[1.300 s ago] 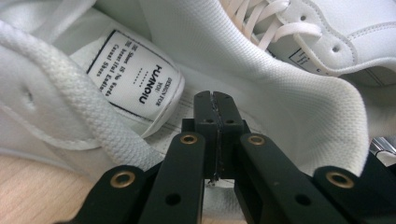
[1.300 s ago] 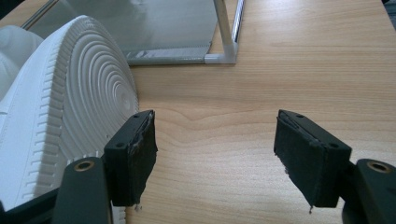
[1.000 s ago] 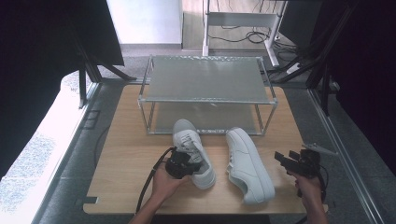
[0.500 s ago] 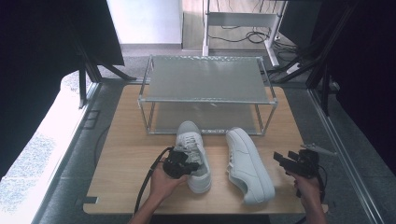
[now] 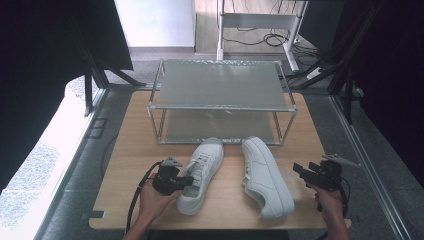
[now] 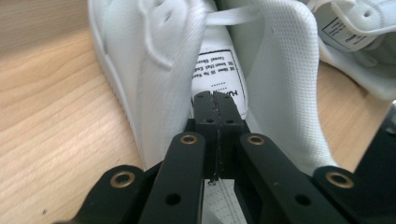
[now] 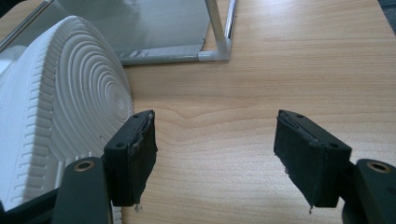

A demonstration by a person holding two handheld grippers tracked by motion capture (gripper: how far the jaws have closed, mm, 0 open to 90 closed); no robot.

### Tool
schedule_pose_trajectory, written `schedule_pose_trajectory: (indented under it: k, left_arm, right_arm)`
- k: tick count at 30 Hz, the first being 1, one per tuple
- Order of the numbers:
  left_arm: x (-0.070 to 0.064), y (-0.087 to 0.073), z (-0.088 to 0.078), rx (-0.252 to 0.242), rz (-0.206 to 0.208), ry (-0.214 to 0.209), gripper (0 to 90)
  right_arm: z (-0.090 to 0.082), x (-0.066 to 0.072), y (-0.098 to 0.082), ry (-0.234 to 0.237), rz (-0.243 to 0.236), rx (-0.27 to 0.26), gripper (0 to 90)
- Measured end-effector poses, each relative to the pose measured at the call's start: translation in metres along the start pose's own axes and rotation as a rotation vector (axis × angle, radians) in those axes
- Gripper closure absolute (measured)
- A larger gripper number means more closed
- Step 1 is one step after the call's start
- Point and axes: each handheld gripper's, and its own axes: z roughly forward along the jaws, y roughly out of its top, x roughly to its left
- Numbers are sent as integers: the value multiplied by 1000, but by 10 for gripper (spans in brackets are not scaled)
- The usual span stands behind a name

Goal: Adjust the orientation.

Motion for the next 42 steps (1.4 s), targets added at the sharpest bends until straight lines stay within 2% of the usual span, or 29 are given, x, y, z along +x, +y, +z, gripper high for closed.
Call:
schedule_pose_trajectory:
  k: [4, 6, 9, 11, 13, 15, 17, 19, 22, 23, 25, 28, 29, 31, 35, 36, 37, 39, 41, 42]
  left_arm:
    - [-3, -3, -1, -7, 13, -10, 900]
    - [-6, 0, -3, -15, 24, -6, 897]
    - [-9, 7, -14, -61, 43, -67, 862]
    - [-14, 14, -25, -123, 66, -85, 825]
    - [-16, 19, -33, -191, 73, -93, 737]
    - [-18, 24, -39, -266, 73, -70, 711]
    - [-16, 28, -41, -303, 54, -57, 629]
    - [-10, 31, -41, -299, 23, -30, 578]
    - [-1, 28, -43, -297, 5, -18, 533]
    - [5, 25, -47, -304, -10, 6, 497]
    - [9, 22, -50, -313, -16, 13, 483]
    - [17, 14, -57, -335, -40, 21, 444]
    - [20, 11, -60, -348, -51, 25, 429]
    - [23, 9, -61, -354, -58, 28, 421]
    - [27, 7, -60, -339, -67, 48, 405]
    - [27, 7, -60, -339, -67, 48, 404]
    - [27, 7, -58, -337, -69, 45, 403]
    - [27, 7, -56, -328, -68, 38, 402]
    - [26, 6, -52, -319, -69, 27, 395]
    - [26, 6, -52, -319, -69, 27, 395]
  right_arm:
    - [0, 1, 0, 0, -7, 4, 301]
    - [-1, 2, 0, 1, -9, -11, 304]
    - [-4, 4, 2, 8, -15, -35, 330]
    - [-6, 5, 3, 14, -20, -55, 348]
    - [-8, 8, 4, 16, -39, -74, 354]
    - [-9, 10, 4, 16, -48, -82, 361]
    - [-11, 13, 5, 26, -66, -100, 380]
    - [-13, 16, 7, 39, -81, -101, 395]
    - [-15, 20, 8, 54, -102, -104, 436]
    - [-16, 23, 9, 72, -121, -104, 494]
    - [-16, 25, 10, 83, -133, -102, 519]
    - [-16, 36, 11, 109, -183, -106, 613]
    - [-17, 43, 12, 120, -216, -105, 655]
    - [-18, 46, 13, 127, -228, -105, 673]
    - [-18, 69, 16, 176, -315, -93, 780]
    - [-18, 69, 16, 176, -315, -93, 780]
    - [-17, 77, 15, 190, -347, -79, 819]
    - [-17, 80, 15, 196, -356, -74, 839]
    - [-13, 96, 14, 225, -409, -40, 884]
    - [-13, 96, 14, 225, -409, -40, 884]
